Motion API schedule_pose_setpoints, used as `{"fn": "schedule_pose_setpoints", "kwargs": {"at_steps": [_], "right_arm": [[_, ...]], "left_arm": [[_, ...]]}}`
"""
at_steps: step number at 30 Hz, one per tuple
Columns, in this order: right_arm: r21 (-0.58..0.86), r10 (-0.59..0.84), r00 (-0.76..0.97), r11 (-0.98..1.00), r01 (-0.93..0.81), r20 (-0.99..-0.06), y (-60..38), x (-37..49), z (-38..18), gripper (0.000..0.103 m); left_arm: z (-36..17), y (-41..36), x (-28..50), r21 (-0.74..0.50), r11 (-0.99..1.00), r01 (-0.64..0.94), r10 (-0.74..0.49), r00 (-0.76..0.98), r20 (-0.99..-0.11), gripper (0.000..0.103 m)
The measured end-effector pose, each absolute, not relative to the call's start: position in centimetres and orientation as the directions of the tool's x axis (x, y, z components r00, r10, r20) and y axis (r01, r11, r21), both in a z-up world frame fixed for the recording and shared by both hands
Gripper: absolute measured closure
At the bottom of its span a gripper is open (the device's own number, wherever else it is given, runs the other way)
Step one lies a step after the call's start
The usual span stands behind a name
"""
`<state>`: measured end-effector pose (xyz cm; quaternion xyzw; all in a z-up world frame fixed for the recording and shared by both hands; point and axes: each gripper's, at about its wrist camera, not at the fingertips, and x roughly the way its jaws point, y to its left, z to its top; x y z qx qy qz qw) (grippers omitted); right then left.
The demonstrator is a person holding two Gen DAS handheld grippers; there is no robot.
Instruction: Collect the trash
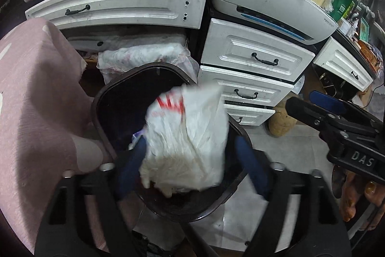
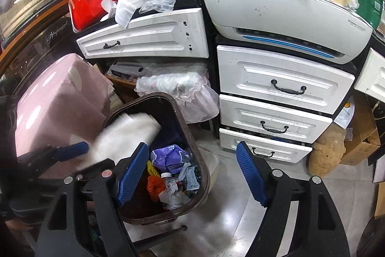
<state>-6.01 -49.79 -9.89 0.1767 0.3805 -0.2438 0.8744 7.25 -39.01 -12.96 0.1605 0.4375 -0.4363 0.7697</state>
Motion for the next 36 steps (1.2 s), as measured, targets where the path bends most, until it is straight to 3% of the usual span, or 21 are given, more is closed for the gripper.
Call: {"fn": "schedule_pose_setpoints", "kwargs": {"at_steps": [8, 14, 20, 29, 36], "right_arm": [[0.127, -0.336, 0.605, 0.795, 0.594, -0.722, -49.9, -7.2, -8.5, 0.024], [0.123, -0.396, 0.646, 0.786, 0.606, -0.652, -48.0, -8.4, -5.4, 0.015], [0.173, -0.404, 0.724, 0.797, 0.579, -0.559, -44.3, -9.8, -1.8, 0.009], [0.087, -0.356, 0.837, 0.9, 0.427, -0.416, -34.6, -11.7, 2.2, 0.006], [0.039, -0.303, 0.873, 0.939, 0.342, -0.381, -30.2, -13.2, 3.0, 0.006]], "left_arm": [[-10.9, -37.9, 5.7, -0.076, 0.554, 0.829, -0.55, 0.296, -0.78, 0.013], [-6.5, -34.0, 3.5, -0.019, 0.58, 0.814, -0.61, 0.419, -0.672, 0.006], [-2.7, -28.0, 2.0, -0.05, 0.646, 0.762, -0.63, 0.495, -0.598, 0.006], [0.7, -17.7, -0.7, 0.0, 0.806, 0.591, -0.518, 0.706, -0.483, 0.006], [1.6, -12.3, -2.7, -0.012, 0.885, 0.465, -0.421, 0.791, -0.444, 0.006]]}}
